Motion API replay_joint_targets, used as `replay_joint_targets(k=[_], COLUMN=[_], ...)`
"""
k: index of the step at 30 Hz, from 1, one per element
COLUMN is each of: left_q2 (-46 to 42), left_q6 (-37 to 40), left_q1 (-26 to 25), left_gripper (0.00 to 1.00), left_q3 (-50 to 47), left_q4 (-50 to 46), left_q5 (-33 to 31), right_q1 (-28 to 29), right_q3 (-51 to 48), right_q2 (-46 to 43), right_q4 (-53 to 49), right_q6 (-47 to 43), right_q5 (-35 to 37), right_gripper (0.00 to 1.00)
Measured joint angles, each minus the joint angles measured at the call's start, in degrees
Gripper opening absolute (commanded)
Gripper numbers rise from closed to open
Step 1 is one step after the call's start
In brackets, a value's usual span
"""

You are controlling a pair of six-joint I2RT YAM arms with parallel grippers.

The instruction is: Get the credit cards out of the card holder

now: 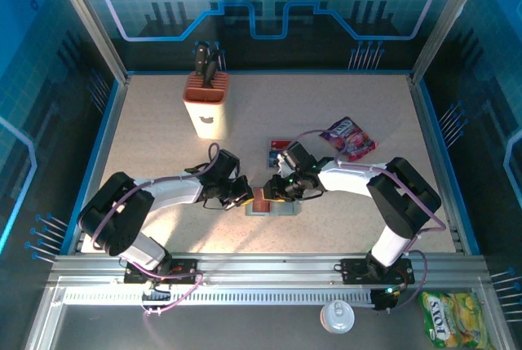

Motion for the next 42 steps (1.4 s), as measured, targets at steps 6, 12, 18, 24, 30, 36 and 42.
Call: replay_joint_targets(k=[6, 12, 18, 24, 30, 36, 42], left_q2=[0.00, 0.00, 0.00, 0.00, -0.09, -0.31, -0.42], left_q6=[0.00, 0.00, 0.00, 0.00, 0.00, 0.00, 0.00], left_q1=[0.00, 0.00, 0.00, 0.00, 0.00, 0.00, 0.00], left_gripper=[0.02, 0.02, 0.02, 0.02, 0.02, 0.04, 0.04], left_q3=[0.00, 0.00, -0.04, -0.07, -0.17, -0.28, -0.37], left_q4=[0.00, 0.02, 0.00, 0.00, -0.02, -0.28, -0.39], left_q5=[-0.20, -0.22, -0.22, -0.24, -0.24, -0.61, -0.66], right_q1=[0.11, 0.37, 0.39, 0.39, 0.39, 0.39, 0.39], right_q3=[0.02, 0.02, 1.11, 1.29, 1.29, 1.29, 1.79], right_q2=[0.59, 1.29, 2.40, 2.71, 3.76, 3.78, 3.78], right_q4=[0.66, 0.87, 1.16, 2.29, 3.48, 3.61, 1.73], right_q6=[0.17, 0.20, 0.42, 0.98, 1.33, 1.49, 0.79], right_q5=[-0.42, -1.09, -1.27, -1.44, -2.29, -2.32, -1.46], right_gripper=[0.33, 0.33, 0.33, 0.30, 0.29, 0.30, 0.30])
